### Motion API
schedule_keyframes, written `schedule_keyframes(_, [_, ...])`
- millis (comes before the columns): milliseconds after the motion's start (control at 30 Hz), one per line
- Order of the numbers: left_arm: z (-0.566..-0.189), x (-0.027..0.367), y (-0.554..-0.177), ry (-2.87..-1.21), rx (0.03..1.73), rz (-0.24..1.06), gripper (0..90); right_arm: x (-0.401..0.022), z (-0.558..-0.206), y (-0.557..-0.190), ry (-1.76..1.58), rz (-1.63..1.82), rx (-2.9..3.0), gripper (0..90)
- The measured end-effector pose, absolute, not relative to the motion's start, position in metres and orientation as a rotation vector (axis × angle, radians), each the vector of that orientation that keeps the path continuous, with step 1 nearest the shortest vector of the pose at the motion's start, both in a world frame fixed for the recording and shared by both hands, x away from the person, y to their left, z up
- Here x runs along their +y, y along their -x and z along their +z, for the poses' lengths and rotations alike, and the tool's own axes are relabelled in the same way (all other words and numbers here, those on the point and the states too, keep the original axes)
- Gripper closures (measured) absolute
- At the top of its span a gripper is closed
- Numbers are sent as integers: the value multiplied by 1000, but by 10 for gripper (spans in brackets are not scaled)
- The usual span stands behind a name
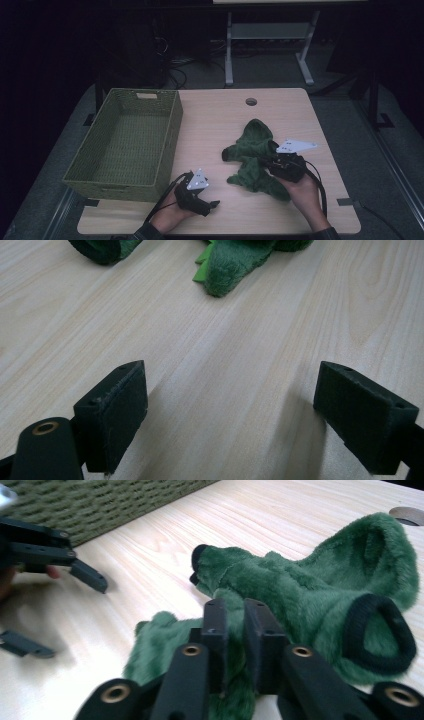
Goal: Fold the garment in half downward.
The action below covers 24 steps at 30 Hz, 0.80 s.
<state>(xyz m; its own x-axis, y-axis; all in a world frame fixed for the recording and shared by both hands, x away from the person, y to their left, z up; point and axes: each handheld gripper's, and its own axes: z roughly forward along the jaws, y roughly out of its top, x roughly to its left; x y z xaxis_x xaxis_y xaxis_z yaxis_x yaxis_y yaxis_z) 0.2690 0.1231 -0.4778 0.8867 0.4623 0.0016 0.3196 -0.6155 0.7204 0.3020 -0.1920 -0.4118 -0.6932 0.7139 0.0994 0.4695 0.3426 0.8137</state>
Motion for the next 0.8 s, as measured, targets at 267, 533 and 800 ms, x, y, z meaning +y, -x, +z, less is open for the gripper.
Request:
schedule_keyframes(267, [-478, 123, -269, -2282, 562, 237, 133, -180, -436, -319, -1112, 1180, 2419, 844])
schedule_keyframes(533, [-478, 123, -269, -2281, 564, 234, 133, -171, -453, -318, -1126, 1090, 2524, 868])
schedule_keyframes(800, [-478, 123, -269, -2281, 563, 234, 133, -170, -462, -316, -1140, 1050, 2603, 900])
